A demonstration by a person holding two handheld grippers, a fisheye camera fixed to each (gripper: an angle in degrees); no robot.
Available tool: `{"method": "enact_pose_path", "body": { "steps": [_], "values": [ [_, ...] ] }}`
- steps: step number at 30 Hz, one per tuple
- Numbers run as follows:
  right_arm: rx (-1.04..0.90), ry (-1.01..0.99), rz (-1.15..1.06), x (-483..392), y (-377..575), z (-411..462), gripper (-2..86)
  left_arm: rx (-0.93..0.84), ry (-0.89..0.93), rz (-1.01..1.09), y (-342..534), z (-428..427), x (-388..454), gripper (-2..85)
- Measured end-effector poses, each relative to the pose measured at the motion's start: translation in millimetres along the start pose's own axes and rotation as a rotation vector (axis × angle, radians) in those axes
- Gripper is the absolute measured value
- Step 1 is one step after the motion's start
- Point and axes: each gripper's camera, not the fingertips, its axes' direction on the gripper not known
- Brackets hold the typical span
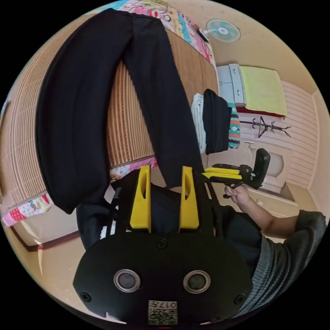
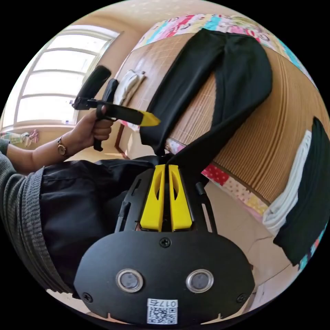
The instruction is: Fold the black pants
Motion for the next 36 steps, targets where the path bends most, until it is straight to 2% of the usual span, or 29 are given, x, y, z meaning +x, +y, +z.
{"method": "enact_pose_path", "body": {
  "steps": [2, 4, 6, 9, 12, 15, 18, 19, 23, 24, 28, 31, 33, 34, 35, 36],
  "values": [
    [-0.003, -0.070, -0.107, -18.1, -16.6, 7.5, 2.5, -0.019, 0.038, 0.040, -15.0, 9.2, 15.0, 14.7],
    [-0.013, -0.111, -0.163, -25.8, -25.1, 11.1, 2.6, -0.076, -0.044, 0.015, -25.5, 27.7, 20.2, 14.3],
    [-0.051, -0.132, -0.183, -24.9, -30.1, 16.5, 2.8, -0.154, -0.246, -0.053, -26.0, 51.5, 19.2, 8.1],
    [-0.166, -0.182, -0.197, -4.1, -31.4, 24.1, 3.3, -0.093, -0.246, -0.017, -7.0, 53.4, 23.2, 1.5],
    [-0.251, -0.148, -0.121, 45.2, -36.6, 22.2, 4.1, -0.052, -0.186, -0.061, 11.8, 52.2, 14.9, 0.5],
    [-0.297, -0.052, 0.099, 129.7, -66.5, 11.3, 5.2, -0.023, -0.170, -0.108, 25.2, 50.5, 7.1, 0.3],
    [-0.134, -0.122, 0.313, 219.6, -120.2, -27.8, 7.3, -0.020, -0.166, -0.151, 34.2, 54.2, -0.3, 0.3],
    [-0.025, -0.191, 0.377, 252.4, -146.0, -45.9, 8.5, -0.022, -0.163, -0.161, 35.6, 55.7, -2.1, 0.3],
    [0.327, -0.340, 0.498, 327.2, -235.7, -87.6, 12.9, 0.007, -0.113, -0.228, 45.5, 63.7, -13.1, 0.3],
    [0.356, -0.339, 0.512, 333.3, -248.2, -89.7, 13.4, 0.020, -0.107, -0.242, 47.2, 64.8, -14.3, 0.3],
    [0.456, -0.251, 0.593, 354.1, -325.3, -83.2, 15.4, 0.042, -0.112, -0.246, 49.0, 67.5, -12.6, 0.3],
    [0.412, -0.177, 0.595, 355.8, -372.6, -63.1, 13.7, 0.061, -0.094, -0.258, 49.8, 69.2, -13.1, 0.3],
    [0.324, -0.024, 0.580, 342.3, -400.0, -51.9, 9.8, 0.057, -0.074, -0.273, 47.0, 70.9, -14.3, 0.2],
    [0.300, 0.122, 0.561, 321.6, -416.2, -49.0, 7.0, 0.056, -0.064, -0.276, 46.4, 70.3, -14.2, 0.2],
    [0.310, 0.260, 0.546, 293.5, -429.7, -47.9, 5.2, 0.069, -0.032, -0.271, 46.9, 66.7, -12.8, 0.2],
    [0.329, 0.318, 0.522, 276.0, -435.7, -47.6, 4.8, 0.085, 0.007, -0.266, 49.6, 61.9, -11.4, 0.1]
  ]
}}
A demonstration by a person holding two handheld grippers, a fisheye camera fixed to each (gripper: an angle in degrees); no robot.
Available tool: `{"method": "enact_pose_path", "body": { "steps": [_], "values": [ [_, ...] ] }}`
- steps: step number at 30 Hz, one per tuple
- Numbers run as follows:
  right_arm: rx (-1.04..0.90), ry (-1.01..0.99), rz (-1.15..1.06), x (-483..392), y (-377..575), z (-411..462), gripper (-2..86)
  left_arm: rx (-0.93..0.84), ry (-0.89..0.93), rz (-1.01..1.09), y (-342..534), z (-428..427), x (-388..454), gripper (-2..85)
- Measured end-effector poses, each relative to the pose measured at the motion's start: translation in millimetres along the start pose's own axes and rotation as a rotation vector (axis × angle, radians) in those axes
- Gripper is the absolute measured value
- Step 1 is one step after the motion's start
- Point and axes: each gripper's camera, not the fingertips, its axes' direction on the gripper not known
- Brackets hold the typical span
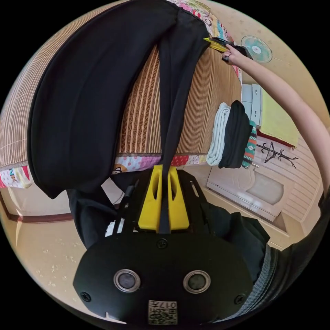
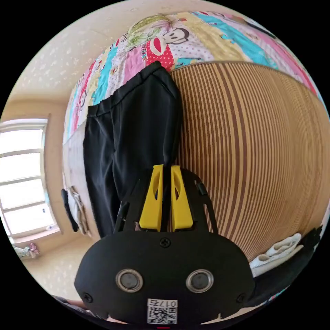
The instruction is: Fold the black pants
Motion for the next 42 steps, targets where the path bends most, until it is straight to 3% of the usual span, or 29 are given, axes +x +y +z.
{"method": "enact_pose_path", "body": {
  "steps": [4, 7, 12, 16, 19, 23, 29, 32, 35, 42],
  "values": [
    [0.185, 0.197, -0.297, -142.5, 39.0, -15.3, 3.4, 0.025, 0.029, -0.027, 20.9, -20.1, -3.2, -0.1],
    [0.219, 0.153, -0.413, -223.1, 53.3, 0.0, 3.1, 0.038, 0.022, -0.057, 46.5, -38.9, -13.3, -0.1],
    [0.195, 0.000, -0.397, -308.8, 34.9, 60.6, 3.0, 0.107, -0.027, -0.125, 77.2, -87.2, -46.0, 0.1],
    [0.049, -0.071, -0.308, -334.3, 6.3, 152.9, 3.5, 0.098, -0.057, -0.159, 73.3, -105.7, -74.9, 0.3],
    [-0.001, -0.106, -0.233, -315.8, 0.2, 195.2, 4.4, 0.025, -0.058, -0.181, 59.3, -98.5, -101.1, 0.9],
    [0.027, -0.360, -0.173, -271.6, 29.9, 175.6, 5.9, -0.098, -0.105, -0.164, 45.0, -87.0, -119.4, 2.0],
    [-0.086, -0.261, -0.185, -192.2, 173.7, 140.2, 6.4, -0.203, -0.147, -0.043, 47.5, -100.9, -107.5, 4.0],
    [-0.177, -0.215, -0.059, -135.8, 250.1, 144.7, 7.0, -0.168, -0.133, 0.004, 47.6, -125.7, -101.4, 6.1],
    [-0.222, -0.339, 0.073, -87.3, 307.7, 156.7, 7.7, -0.069, -0.058, 0.042, 35.1, -158.0, -102.5, 7.2],
    [-0.174, -0.564, 0.208, -19.3, 332.5, 184.3, 10.5, 0.000, 0.064, 0.089, -65.3, -183.0, -106.1, 12.6]
  ]
}}
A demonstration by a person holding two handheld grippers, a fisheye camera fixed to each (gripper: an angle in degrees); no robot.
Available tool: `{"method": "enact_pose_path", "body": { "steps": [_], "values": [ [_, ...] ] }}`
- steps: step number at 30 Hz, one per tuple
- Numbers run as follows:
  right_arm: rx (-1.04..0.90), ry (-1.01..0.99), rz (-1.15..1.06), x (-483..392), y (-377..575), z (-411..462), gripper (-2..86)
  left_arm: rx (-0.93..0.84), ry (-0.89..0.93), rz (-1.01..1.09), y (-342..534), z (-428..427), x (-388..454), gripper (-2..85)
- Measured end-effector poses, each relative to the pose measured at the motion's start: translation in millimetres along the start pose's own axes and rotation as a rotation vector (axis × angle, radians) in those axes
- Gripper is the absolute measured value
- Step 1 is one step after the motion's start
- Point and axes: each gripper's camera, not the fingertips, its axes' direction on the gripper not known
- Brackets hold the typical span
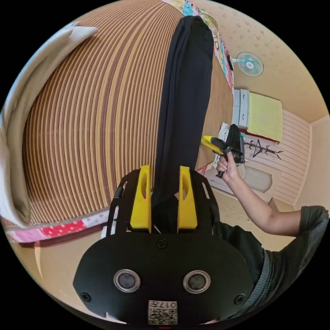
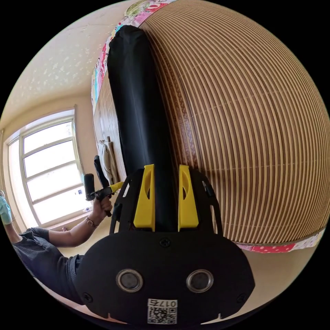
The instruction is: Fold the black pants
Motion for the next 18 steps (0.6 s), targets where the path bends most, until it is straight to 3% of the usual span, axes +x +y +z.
{"method": "enact_pose_path", "body": {
  "steps": [9, 13, 18],
  "values": [
    [-0.055, -0.277, -0.085, 39.3, -87.0, -0.3, 11.7, 0.039, 0.067, 0.022, -106.3, 6.8, 16.7, 11.5],
    [-0.167, -0.242, -0.124, 41.6, -94.4, 4.5, 7.8, -0.021, 0.030, -0.012, -112.7, 15.6, 21.1, 6.4],
    [-0.120, -0.453, -0.238, 34.3, -51.4, -36.4, 3.4, 0.035, 0.202, 0.114, -66.6, -19.9, 47.2, 4.4]
  ]
}}
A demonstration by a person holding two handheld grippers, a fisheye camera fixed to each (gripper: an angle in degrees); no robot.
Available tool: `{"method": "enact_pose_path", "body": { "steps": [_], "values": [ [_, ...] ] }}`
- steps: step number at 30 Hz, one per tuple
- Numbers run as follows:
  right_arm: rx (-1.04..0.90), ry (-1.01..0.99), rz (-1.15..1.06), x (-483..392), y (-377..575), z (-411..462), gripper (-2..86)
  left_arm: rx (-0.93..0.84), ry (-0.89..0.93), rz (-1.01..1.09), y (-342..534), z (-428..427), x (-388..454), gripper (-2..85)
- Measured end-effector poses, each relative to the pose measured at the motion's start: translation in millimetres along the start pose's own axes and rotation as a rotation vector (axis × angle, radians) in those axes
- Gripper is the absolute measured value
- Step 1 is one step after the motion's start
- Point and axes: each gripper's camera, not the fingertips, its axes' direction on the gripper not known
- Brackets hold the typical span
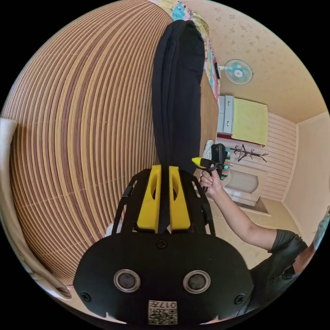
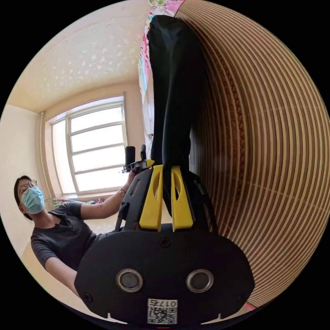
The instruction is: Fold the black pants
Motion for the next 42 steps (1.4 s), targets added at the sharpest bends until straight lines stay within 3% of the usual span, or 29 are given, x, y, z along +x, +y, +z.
{"method": "enact_pose_path", "body": {
  "steps": [8, 20, 24, 28, 33, 38, 42],
  "values": [
    [0.151, -0.281, -0.220, -107.1, 130.9, -42.7, 1.3, 0.113, 0.314, 0.202, 115.1, -70.3, 83.3, 4.0],
    [0.127, -0.155, -0.787, -390.7, 216.0, -72.3, 0.8, 0.224, 0.610, 0.674, 209.9, -169.7, 306.9, 4.0],
    [0.156, 0.013, -0.784, -423.1, 193.2, -70.7, 0.8, 0.333, 0.497, 0.711, 206.5, -193.7, 345.5, 4.0],
    [0.186, 0.247, -0.541, -377.1, 118.8, -53.2, 0.8, 0.423, 0.258, 0.586, 168.7, -188.3, 329.4, 4.0],
    [0.210, 0.226, -0.335, -283.5, 24.8, -40.0, 0.9, 0.445, 0.023, 0.366, 72.1, -148.0, 253.7, 3.9],
    [0.156, 0.420, -0.143, -206.8, -11.4, -9.2, 1.4, 0.329, -0.168, 0.247, 11.6, -103.9, 175.7, 4.1],
    [0.158, 0.397, -0.075, -151.8, 36.4, 3.6, 1.6, 0.190, -0.291, 0.236, 33.9, -54.3, 119.4, 4.2]
  ]
}}
